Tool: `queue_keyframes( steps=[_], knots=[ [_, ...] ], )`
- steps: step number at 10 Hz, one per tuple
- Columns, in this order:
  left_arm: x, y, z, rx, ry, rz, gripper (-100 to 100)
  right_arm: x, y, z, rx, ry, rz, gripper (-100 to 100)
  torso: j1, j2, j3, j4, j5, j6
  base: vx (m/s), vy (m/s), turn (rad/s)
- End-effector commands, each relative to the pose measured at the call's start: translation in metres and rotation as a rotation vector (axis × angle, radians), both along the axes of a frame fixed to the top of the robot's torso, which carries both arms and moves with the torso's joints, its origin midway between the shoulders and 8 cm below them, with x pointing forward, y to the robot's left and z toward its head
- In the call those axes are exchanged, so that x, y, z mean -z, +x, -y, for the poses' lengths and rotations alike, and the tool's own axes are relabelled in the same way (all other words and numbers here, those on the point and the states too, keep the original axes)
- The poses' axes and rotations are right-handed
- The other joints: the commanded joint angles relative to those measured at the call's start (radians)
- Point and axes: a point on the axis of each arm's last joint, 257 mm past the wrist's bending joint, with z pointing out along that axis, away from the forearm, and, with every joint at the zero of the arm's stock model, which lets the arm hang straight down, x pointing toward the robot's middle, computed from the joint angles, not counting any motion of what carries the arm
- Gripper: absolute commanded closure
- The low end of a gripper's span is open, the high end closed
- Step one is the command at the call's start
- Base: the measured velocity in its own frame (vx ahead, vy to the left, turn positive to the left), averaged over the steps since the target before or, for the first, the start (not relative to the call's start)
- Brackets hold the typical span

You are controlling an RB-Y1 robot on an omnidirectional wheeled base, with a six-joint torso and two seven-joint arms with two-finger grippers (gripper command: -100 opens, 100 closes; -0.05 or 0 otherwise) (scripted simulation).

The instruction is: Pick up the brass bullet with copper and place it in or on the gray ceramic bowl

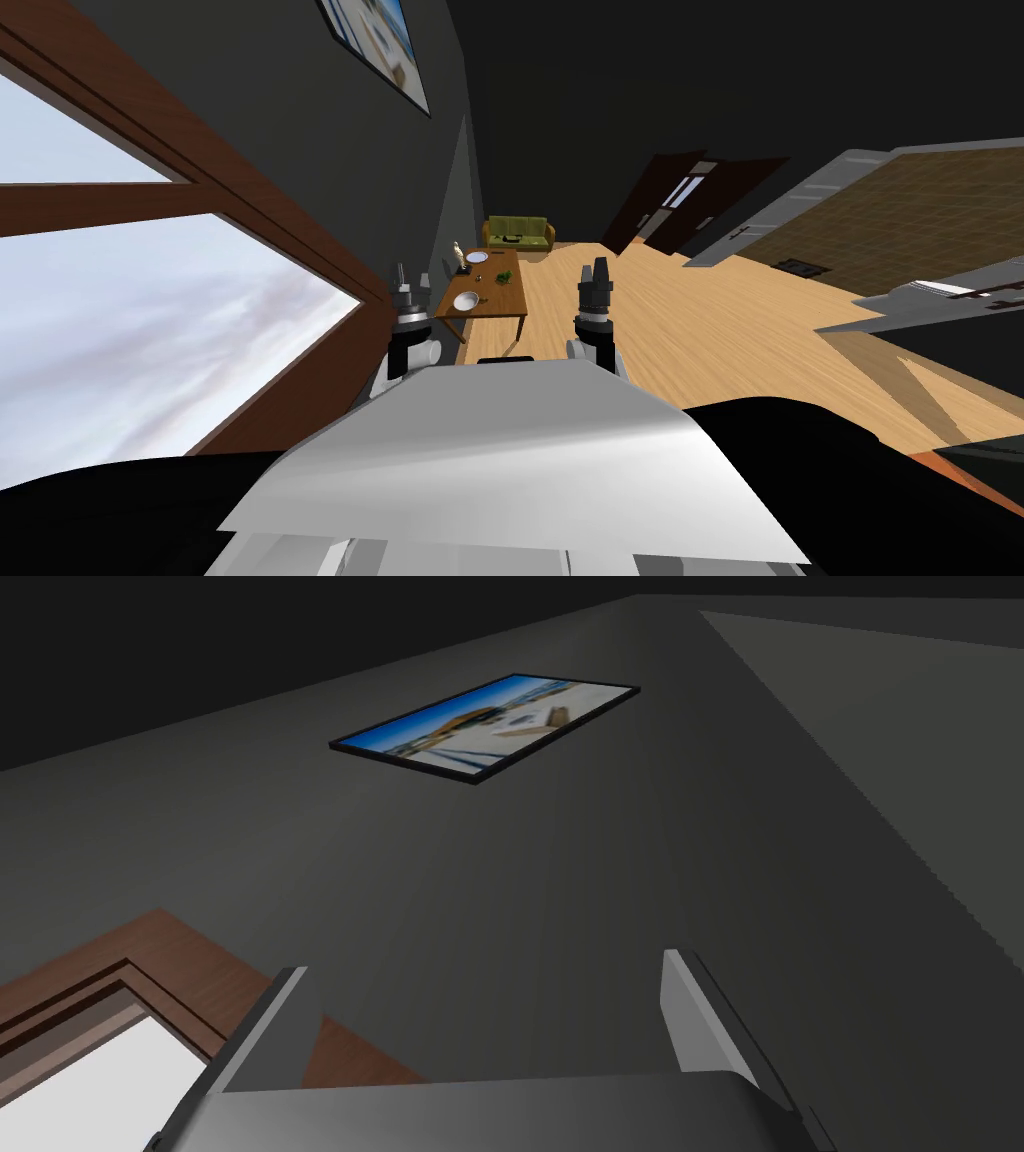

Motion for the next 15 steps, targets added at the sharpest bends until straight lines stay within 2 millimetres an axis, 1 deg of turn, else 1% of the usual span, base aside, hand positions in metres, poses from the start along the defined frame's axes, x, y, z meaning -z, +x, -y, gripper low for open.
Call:
queue_keyframes(
  steps=[1,3,4,5,6,7,8,9,10,11,12,13,14,15],
  knots=[
    [0.012,0.010,-0.003,0.006,-0.005,-0.030,-100,0.000,0.000,0.000,0.000,0.000,0.000,0,0.000,0.000,0.000,0.000,0.000,0.000,-0.027,-0.008,-0.026],
    [0.034,0.036,-0.004,0.028,-0.021,-0.105,-100,0.000,0.000,0.000,0.000,0.000,0.000,0,0.000,-0.001,-0.001,0.000,0.000,0.000,-0.026,-0.012,-0.065],
    [0.039,0.038,-0.005,0.026,-0.022,-0.113,-100,0.000,0.000,0.000,0.000,0.000,0.000,0,0.000,-0.001,-0.001,0.000,0.000,0.000,-0.023,-0.014,-0.036],
    [0.052,0.052,-0.006,0.036,-0.032,-0.156,-100,0.000,0.000,0.000,0.000,0.000,0.000,0,0.000,-0.001,-0.001,0.000,0.000,0.000,-0.024,-0.019,-0.055],
    [0.058,0.064,-0.005,0.047,-0.041,-0.183,-100,0.000,0.000,0.000,0.000,0.000,0.000,0,0.000,-0.001,-0.001,0.000,0.000,0.000,-0.026,-0.025,-0.095],
    [0.070,0.067,-0.007,0.044,-0.045,-0.209,-100,0.000,0.000,0.000,0.000,0.000,0.000,0,-0.001,-0.001,-0.001,0.000,0.000,0.000,-0.017,-0.021,-0.034],
    [0.079,0.081,-0.006,0.054,-0.054,-0.246,-100,0.000,0.000,0.000,0.000,0.000,0.000,0,0.000,-0.002,-0.001,0.000,0.000,0.000,-0.015,-0.024,-0.067],
    [0.087,0.082,-0.007,0.052,-0.057,-0.261,-100,0.000,0.000,0.000,0.000,0.000,0.000,0,-0.001,-0.002,-0.001,0.000,0.000,0.000,-0.010,-0.018,-0.024],
    [0.093,0.095,-0.005,0.063,-0.065,-0.292,-100,0.000,0.000,0.000,0.000,0.000,0.000,0,0.000,-0.002,-0.001,0.000,0.000,0.000,-0.010,-0.023,-0.052],
    [0.105,0.097,-0.008,0.059,-0.069,-0.316,-100,0.000,0.000,0.000,0.000,0.000,0.000,0,-0.001,-0.002,-0.001,0.000,0.000,0.000,-0.009,-0.017,-0.036],
    [0.119,0.111,-0.007,0.067,-0.081,-0.364,-100,0.000,0.000,0.000,0.000,0.000,0.000,0,0.000,-0.002,-0.001,-0.001,0.000,0.000,-0.011,-0.020,-0.072],
    [0.123,0.112,-0.008,0.065,-0.082,-0.373,-100,0.000,0.000,0.000,0.000,0.000,0.000,0,0.000,-0.002,-0.001,-0.001,0.000,0.000,-0.008,-0.015,-0.027],
    [0.135,0.125,-0.006,0.074,-0.092,-0.413,-100,0.000,0.000,0.000,0.000,0.000,0.000,0,0.000,-0.002,-0.001,0.000,0.000,-0.001,-0.004,-0.018,-0.046],
    [0.143,0.125,-0.007,0.072,-0.095,-0.432,-100,0.000,0.000,0.000,0.000,0.000,0.000,0,0.000,-0.003,-0.002,-0.001,0.000,0.000,-0.001,-0.015,-0.034]
  ],
)
